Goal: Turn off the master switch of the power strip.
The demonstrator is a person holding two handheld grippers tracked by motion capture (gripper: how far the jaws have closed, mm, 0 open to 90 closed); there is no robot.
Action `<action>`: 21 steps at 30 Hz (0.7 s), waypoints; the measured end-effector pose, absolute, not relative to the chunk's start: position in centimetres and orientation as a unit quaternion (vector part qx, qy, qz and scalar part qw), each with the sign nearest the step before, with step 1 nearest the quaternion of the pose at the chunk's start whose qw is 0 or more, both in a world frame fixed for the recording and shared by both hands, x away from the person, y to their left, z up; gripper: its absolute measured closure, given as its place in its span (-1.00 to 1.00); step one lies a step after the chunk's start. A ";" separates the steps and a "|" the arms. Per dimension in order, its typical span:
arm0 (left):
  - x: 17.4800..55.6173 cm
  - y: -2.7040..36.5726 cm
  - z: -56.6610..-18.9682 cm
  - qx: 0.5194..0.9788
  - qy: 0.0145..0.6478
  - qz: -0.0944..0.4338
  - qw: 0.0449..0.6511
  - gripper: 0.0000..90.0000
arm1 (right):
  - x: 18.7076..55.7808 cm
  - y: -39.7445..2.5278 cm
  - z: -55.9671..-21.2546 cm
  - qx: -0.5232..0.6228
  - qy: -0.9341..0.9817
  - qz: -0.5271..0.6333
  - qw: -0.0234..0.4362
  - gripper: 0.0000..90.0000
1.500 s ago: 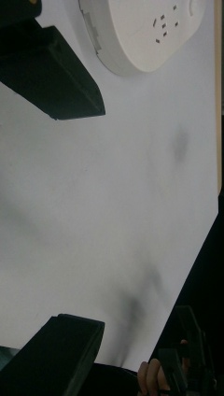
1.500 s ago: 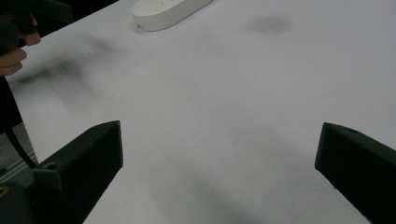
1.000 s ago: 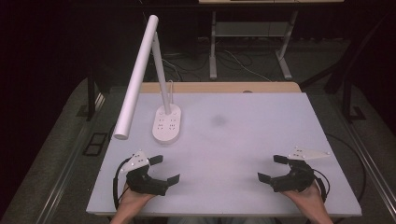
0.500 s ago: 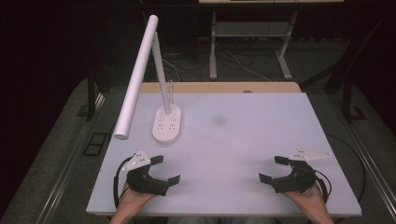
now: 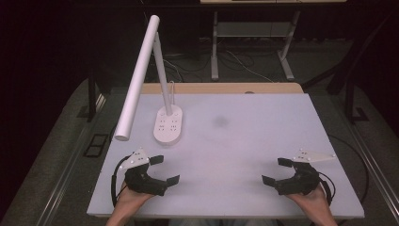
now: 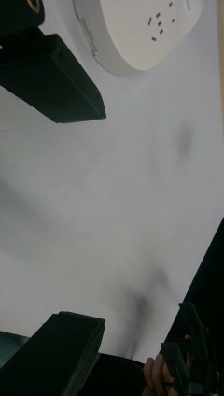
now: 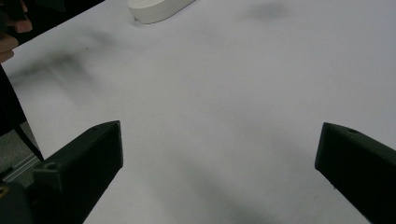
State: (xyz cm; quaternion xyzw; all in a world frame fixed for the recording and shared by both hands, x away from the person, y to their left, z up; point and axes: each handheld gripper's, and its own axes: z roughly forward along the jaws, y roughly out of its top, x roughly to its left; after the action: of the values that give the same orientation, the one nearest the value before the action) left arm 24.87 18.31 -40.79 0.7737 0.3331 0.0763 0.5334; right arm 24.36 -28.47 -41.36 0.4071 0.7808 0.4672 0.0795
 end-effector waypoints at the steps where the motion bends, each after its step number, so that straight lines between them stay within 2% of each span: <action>1: 24.9 18.4 -40.7 0.774 0.334 0.076 0.532 -0.98 | 24.3 -28.5 -41.4 0.409 0.780 0.467 0.078 -0.99; 21: 26.3 19.4 -39.1 0.774 0.337 0.075 0.531 -0.96 | 24.2 -28.7 -41.5 0.409 0.782 0.463 0.081 -0.99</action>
State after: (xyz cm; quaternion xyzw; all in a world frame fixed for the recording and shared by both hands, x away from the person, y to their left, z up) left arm 26.30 19.44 -39.15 0.7737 0.3372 0.0750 0.5311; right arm 24.16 -28.72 -41.45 0.4092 0.7818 0.4635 0.0810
